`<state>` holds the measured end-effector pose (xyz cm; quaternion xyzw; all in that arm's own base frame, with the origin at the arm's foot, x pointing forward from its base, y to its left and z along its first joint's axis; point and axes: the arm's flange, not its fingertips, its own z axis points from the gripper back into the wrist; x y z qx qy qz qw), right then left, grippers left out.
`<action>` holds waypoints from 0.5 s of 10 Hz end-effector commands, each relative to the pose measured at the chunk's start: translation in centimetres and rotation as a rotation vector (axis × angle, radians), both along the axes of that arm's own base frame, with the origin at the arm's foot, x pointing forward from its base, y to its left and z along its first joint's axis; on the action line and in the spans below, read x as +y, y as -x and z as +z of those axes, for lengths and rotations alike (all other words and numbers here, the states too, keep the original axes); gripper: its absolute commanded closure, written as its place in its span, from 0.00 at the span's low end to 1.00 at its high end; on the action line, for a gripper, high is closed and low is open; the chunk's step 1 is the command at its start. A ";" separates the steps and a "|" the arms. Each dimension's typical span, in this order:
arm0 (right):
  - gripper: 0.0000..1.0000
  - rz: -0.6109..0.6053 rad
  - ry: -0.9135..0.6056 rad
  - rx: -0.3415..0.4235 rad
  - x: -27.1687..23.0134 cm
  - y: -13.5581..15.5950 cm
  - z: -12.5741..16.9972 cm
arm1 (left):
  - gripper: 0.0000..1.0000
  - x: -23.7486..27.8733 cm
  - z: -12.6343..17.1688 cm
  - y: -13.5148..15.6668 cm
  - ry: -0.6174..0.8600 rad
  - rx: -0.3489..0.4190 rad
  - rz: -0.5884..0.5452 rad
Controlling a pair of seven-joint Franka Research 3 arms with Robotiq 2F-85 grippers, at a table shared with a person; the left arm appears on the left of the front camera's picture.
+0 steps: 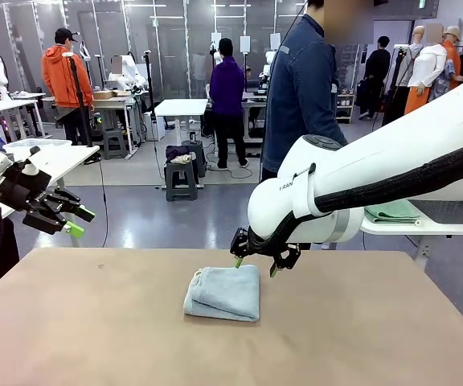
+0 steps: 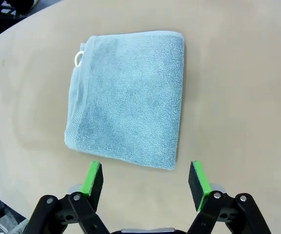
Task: Fold the towels and place them in the basket.
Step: Place the folded Towel with hook on the right side of the table.
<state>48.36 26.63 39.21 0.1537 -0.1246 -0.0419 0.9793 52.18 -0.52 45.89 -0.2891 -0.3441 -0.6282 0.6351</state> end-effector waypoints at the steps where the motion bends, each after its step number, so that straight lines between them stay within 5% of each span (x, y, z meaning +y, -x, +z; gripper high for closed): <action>1: 0.11 -0.001 -0.004 -0.010 0.1 -0.1 0.0 | 0.28 -0.1 0.2 0.2 -0.001 -0.004 0.012; 5: 0.11 -0.001 -0.004 -0.010 0.1 -0.1 0.0 | 0.28 -0.1 0.2 0.2 -0.001 -0.004 0.012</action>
